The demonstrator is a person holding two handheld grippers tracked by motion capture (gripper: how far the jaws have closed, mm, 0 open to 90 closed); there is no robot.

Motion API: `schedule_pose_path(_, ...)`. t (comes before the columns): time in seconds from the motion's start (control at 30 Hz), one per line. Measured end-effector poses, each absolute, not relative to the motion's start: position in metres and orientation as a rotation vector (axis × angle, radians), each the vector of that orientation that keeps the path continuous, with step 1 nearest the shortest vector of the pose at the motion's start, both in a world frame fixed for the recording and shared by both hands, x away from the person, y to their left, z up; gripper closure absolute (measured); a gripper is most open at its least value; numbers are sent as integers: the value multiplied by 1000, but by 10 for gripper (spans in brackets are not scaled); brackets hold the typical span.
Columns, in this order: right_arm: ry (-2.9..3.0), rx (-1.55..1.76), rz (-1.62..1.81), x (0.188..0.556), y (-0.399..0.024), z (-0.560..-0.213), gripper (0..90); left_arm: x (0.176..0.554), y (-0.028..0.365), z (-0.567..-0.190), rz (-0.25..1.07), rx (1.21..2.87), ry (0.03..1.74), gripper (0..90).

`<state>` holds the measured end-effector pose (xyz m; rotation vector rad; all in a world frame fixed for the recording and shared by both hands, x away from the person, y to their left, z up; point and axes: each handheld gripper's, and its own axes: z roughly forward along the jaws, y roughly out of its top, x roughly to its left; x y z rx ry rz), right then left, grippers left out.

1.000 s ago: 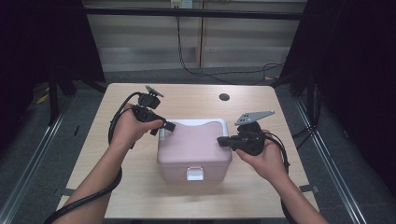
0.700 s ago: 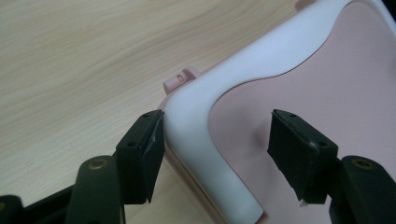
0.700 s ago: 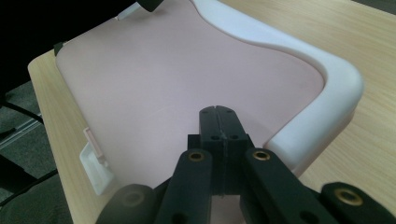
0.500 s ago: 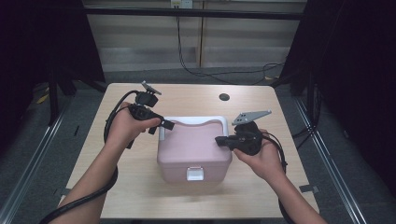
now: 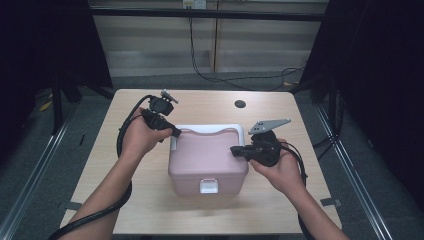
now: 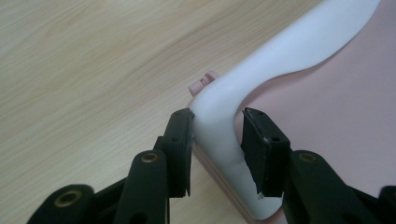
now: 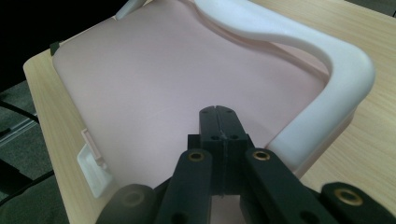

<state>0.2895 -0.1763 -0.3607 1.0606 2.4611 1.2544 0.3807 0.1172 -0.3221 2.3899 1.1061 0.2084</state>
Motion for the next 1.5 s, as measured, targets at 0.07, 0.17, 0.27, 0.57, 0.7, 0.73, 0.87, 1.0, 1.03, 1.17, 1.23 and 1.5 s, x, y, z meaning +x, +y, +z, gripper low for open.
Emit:
schedule_pose_path(0.07, 2458, 1064, 1253, 289, -176, -361, 900, 380, 118, -321, 214, 2371, 1117, 651)
schedule_pose_path(0.17, 2459, 1072, 1245, 290, -175, -360, 900, 379, 117, -319, 233, 2360, 1117, 661)
schedule_pose_path(0.27, 2460, 1066, 1243, 290, -175, -360, 900, 379, 116, -318, 255, 2362, 1106, 662)
schedule_pose_path(0.57, 2454, 1083, 1243, 292, -174, -359, 900, 379, 116, -314, 264, 2361, 1079, 664)
schedule_pose_path(0.7, 2447, 1088, 1237, 292, -173, -358, 900, 378, 115, -311, 277, 2356, 1067, 665)
schedule_pose_path(0.73, 2446, 1090, 1233, 292, -173, -357, 900, 378, 115, -310, 274, 2359, 1056, 665)
schedule_pose_path(0.87, 2448, 1067, 1198, 290, -172, -355, 900, 378, 116, -306, 259, 2343, 1032, 668)
schedule_pose_path(1.0, 2455, 1058, 1187, 289, -174, -353, 871, 379, 123, -299, 218, 2311, 1034, 689)
schedule_pose_path(1.03, 2452, 1053, 1197, 288, -174, -352, 874, 379, 124, -298, 222, 2310, 1030, 701)
schedule_pose_path(1.17, 2443, 1058, 1201, 289, -179, -350, 870, 377, 129, -292, 303, 2315, 994, 900)
schedule_pose_path(1.23, 2436, 1063, 1189, 290, -180, -350, 851, 377, 133, -289, 266, 2297, 971, 900)
schedule_pose_path(1.5, 2443, 1086, 1171, 292, -184, -354, 852, 382, 137, -302, 309, 2297, 988, 654)
